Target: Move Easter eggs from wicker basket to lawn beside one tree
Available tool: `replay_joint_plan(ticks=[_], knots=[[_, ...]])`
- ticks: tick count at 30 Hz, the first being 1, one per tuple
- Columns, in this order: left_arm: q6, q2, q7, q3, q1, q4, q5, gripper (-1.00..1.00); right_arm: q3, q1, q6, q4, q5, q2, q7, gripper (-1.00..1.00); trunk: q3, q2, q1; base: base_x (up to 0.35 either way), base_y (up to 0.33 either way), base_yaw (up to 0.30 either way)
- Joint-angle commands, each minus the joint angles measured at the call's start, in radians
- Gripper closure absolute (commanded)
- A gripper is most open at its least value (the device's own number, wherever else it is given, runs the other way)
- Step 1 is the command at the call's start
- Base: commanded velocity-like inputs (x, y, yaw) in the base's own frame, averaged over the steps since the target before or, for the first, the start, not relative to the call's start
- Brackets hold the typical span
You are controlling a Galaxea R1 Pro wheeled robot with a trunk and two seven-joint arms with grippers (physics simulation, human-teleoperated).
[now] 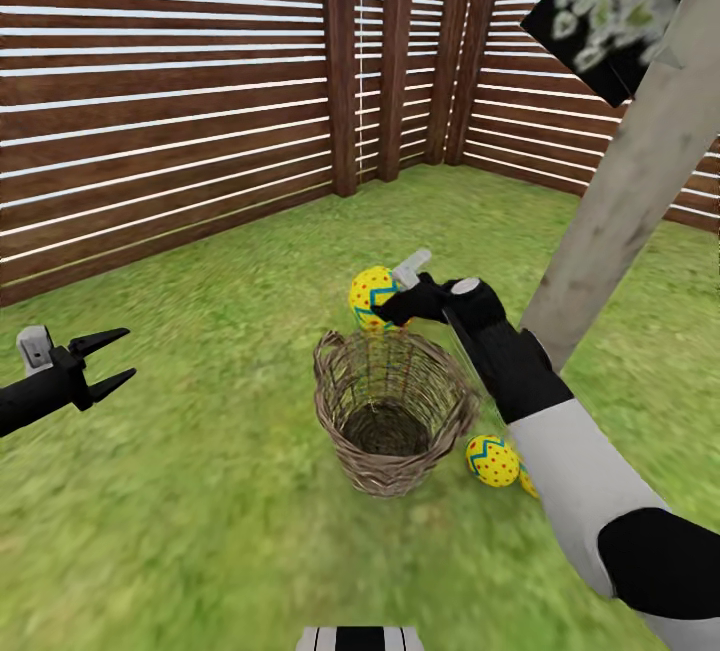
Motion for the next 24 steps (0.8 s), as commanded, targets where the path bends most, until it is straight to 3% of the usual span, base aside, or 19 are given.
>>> replay_joint_plan(ticks=[1,2,4,5,7,8,10,11,14,16,17,19,20,21,24], knots=[[0.004,0.000,0.009,0.000,-0.001,0.000,0.008,-1.00,-0.034,0.011,0.013,-0.046,0.008,0.000,0.008,1.00,0.003,0.000,0.000,0.000,0.000,0.000],[0.004,-0.001,0.009,0.000,-0.001,0.000,0.009,-1.00,-0.074,0.018,0.018,-0.074,-0.019,0.000,0.008,1.00,0.007,0.000,-0.001,0.000,0.000,0.000],[0.005,-0.005,0.006,0.002,-0.001,-0.004,0.011,-1.00,-0.194,0.058,0.026,-0.109,-0.211,-0.001,0.007,1.00,0.007,0.000,-0.001,0.000,0.000,0.000],[0.006,-0.011,0.004,0.002,-0.001,-0.009,0.012,-1.00,-0.232,0.102,0.054,-0.115,-0.352,-0.004,0.005,1.00,0.007,0.000,-0.001,0.000,0.000,0.000],[0.009,-0.023,0.003,0.001,-0.001,-0.015,0.013,-1.00,-0.258,0.171,0.145,-0.119,-0.495,-0.005,-0.003,1.00,0.007,0.000,-0.001,0.000,0.000,0.000],[0.009,-0.031,0.003,-0.011,-0.001,-0.015,0.013,-1.00,-0.260,0.181,0.167,-0.120,-0.509,-0.004,-0.007,1.00,0.007,0.000,-0.001,0.000,0.000,0.000],[0.010,-0.040,0.001,-0.094,-0.001,-0.021,0.016,-1.00,-0.261,0.202,0.225,-0.122,-0.522,-0.006,-0.015,1.00,0.008,0.000,-0.001,-0.034,0.000,-0.133],[0.011,-0.041,0.000,-0.114,-0.001,-0.025,0.017,-1.00,-0.262,0.220,0.259,-0.126,-0.525,-0.007,-0.014,1.00,0.009,0.000,-0.001,-0.220,0.000,-0.221],[0.012,-0.042,-0.003,-0.127,-0.001,-0.056,0.018,-1.00,-0.265,0.297,0.288,-0.190,-0.535,-0.032,-0.008,1.00,0.012,0.000,-0.001,-0.314,0.000,-0.244],[0.012,-0.042,-0.003,-0.129,-0.001,-0.059,0.018,-1.00,-0.273,0.356,0.291,-0.212,-0.567,-0.052,-0.007,1.00,0.013,0.000,-0.001,-0.336,0.000,-0.250],[0.012,-0.042,-0.003,-0.130,-0.001,-0.060,0.018,-1.00,-0.278,0.392,0.294,-0.216,-0.590,-0.071,-0.006,1.00,0.014,0.000,-0.001,-0.338,0.000,-0.250],[0.012,-0.044,-0.003,-0.132,-0.001,-0.059,0.018,-1.00,-0.336,0.427,0.297,-0.232,-0.602,-0.138,0.040,1.00,0.016,0.000,-0.001,-0.338,-0.057,-0.251],[0.011,-0.047,-0.003,-0.156,-0.001,-0.061,0.018,-1.00,-0.441,0.441,0.299,-0.234,-0.603,-0.198,0.136,1.00,0.017,0.000,-0.001,-0.327,-0.105,-0.257],[0.009,-0.048,-0.003,-0.177,-0.001,-0.061,0.018,-1.00,-0.483,0.445,0.298,-0.233,-0.600,-0.215,0.161,1.00,0.018,0.000,-0.001,-0.280,-0.110,-0.259],[0.005,-0.066,-0.002,-0.240,-0.001,-0.061,0.016,-1.00,-0.519,0.448,0.298,-0.234,-0.596,-0.263,0.177,1.00,0.021,0.000,-0.001,-0.170,-0.111,-0.261]])
